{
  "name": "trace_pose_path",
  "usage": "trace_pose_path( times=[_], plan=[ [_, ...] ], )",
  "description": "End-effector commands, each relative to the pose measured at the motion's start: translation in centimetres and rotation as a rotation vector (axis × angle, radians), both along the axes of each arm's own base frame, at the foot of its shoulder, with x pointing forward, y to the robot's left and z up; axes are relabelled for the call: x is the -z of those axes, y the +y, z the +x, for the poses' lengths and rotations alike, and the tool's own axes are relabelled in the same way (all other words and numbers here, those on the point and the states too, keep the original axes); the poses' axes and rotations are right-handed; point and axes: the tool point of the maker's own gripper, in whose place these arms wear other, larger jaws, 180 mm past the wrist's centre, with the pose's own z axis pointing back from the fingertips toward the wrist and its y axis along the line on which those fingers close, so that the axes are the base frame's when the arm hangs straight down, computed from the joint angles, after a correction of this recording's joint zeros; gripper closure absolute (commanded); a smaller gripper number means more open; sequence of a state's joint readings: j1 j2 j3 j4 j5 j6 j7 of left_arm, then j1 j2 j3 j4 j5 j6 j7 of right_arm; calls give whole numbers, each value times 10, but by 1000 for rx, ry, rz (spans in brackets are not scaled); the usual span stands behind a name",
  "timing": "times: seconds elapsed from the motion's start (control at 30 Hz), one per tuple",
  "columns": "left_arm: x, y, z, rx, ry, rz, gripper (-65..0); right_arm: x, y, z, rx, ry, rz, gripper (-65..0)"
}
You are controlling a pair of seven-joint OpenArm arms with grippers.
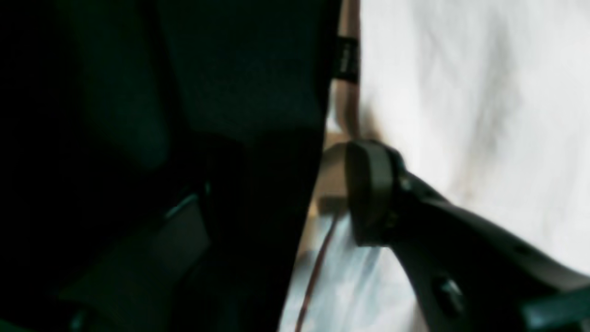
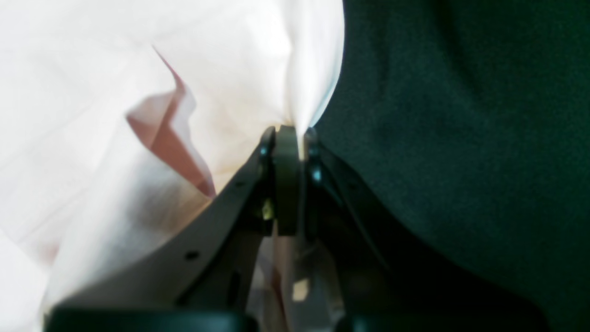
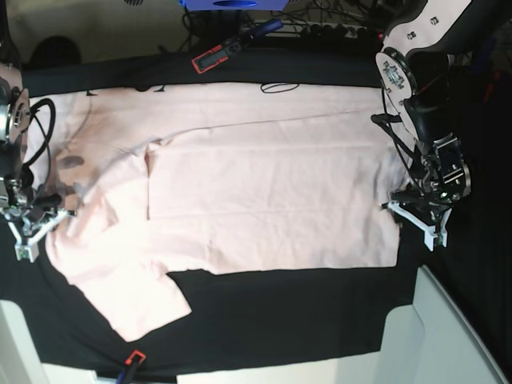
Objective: Fold the T-shirt properly
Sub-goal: 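Close both grippers on the side edges of the shirt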
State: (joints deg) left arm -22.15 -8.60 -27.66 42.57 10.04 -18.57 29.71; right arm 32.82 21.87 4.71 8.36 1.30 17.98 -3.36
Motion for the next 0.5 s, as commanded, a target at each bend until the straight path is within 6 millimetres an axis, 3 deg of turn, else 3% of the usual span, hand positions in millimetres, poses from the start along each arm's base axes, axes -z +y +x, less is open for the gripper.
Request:
trace_pose_path(
  times=[0.0,0.13,0.27,0.47],
  plan=[
    [-8,0,11,6,-13,-1,-383,-1,-8,-3,-1,30,-19,0],
    [-14,-4,15,-17,-52,-31,-383,-1,-9,-3,-1,30,-21,0],
    [-35,9,12,-44,-131,-9,-383,-1,-9,-3,-4,32,-23,0],
    [-50,14,10,-45,-125,15,-383,-1,-6,-2,-7,31,-20,0]
  ],
)
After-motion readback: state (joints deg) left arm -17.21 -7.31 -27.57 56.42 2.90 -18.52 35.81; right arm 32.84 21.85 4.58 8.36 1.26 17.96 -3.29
